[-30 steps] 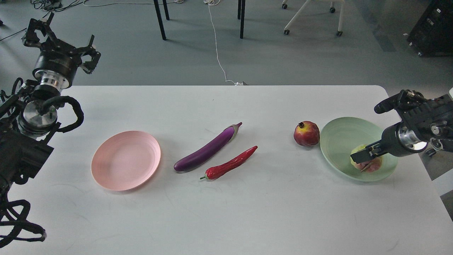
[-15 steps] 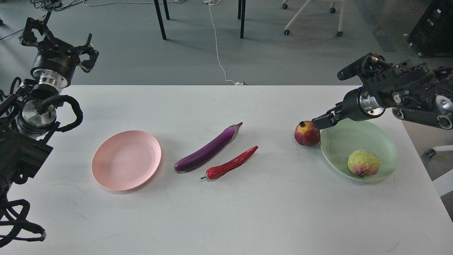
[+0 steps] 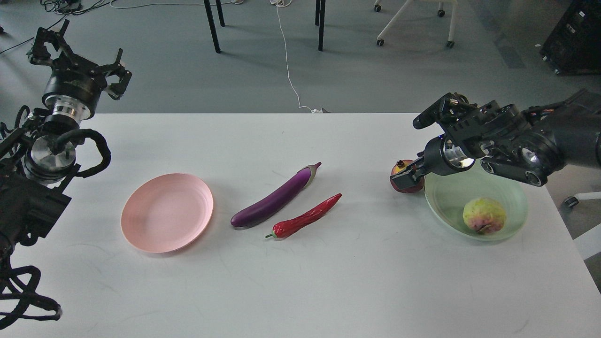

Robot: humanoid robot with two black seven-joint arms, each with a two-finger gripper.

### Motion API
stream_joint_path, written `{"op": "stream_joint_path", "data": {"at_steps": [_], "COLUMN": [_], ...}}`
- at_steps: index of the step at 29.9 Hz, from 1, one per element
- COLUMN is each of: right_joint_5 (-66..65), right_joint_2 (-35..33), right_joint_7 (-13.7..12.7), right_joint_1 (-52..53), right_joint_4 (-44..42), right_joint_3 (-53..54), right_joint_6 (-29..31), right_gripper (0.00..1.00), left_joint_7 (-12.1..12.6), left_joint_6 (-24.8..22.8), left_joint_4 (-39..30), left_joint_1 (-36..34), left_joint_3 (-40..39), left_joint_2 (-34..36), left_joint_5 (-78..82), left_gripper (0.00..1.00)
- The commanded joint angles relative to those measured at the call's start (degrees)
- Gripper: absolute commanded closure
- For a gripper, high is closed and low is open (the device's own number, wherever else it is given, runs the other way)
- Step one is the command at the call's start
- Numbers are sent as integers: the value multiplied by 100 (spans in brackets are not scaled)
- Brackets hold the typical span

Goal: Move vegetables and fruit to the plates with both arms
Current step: 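Move the right gripper to the red pomegranate and grasp it, then place the pomegranate on the green plate and lift the right gripper away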

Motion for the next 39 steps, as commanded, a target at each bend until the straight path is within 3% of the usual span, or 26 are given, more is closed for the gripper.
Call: {"op": "stream_joint_path", "data": {"at_steps": [1, 5, 7, 10, 16, 21, 24, 29, 35, 39], "right_joint_5": [8, 17, 17, 61, 70, 26, -62, -238, -220, -220], "right_joint_2": [97, 159, 220, 247, 186, -533, -1131, -1642, -1757, -1731], "right_joint_7": [-9, -9, -18, -18, -44, -88, -315, -431, -431, -448], "right_joint_1": [-188, -434, -469, -399, -48, 768, 919, 639, 155, -187], "right_joint_4": [-131, -403, -465, -404, -272, 684, 1099, 1099, 836, 564], "right_joint_3": [-97, -88, -88, -71, -53, -88, -149, -343, -194, 87], "right_joint_6": [17, 17, 17, 35, 35, 35, 44, 26, -27, -44], "right_gripper": [5, 7, 15, 36, 47, 47, 47, 47, 43, 28], "left_joint_7": [0, 0, 0, 0, 0, 0, 9, 9, 9, 9], "left_joint_6": [-2, -3, -3, 6, 6, 6, 6, 6, 6, 6], "left_joint_4": [0, 9, 9, 9, 0, 0, 0, -17, -17, -17], "left_joint_1": [8, 16, 25, 25, 25, 25, 16, 25, 34, 25], "left_joint_3": [0, 0, 0, 0, -9, -9, -9, 0, -9, 0], "left_joint_2": [10, 45, 45, 37, 28, 72, 81, 63, 72, 72], "left_joint_5": [0, 0, 0, 0, 0, 0, 0, 0, -9, -9], "left_gripper": [2, 2, 2, 2, 2, 2, 2, 2, 2, 2]}}
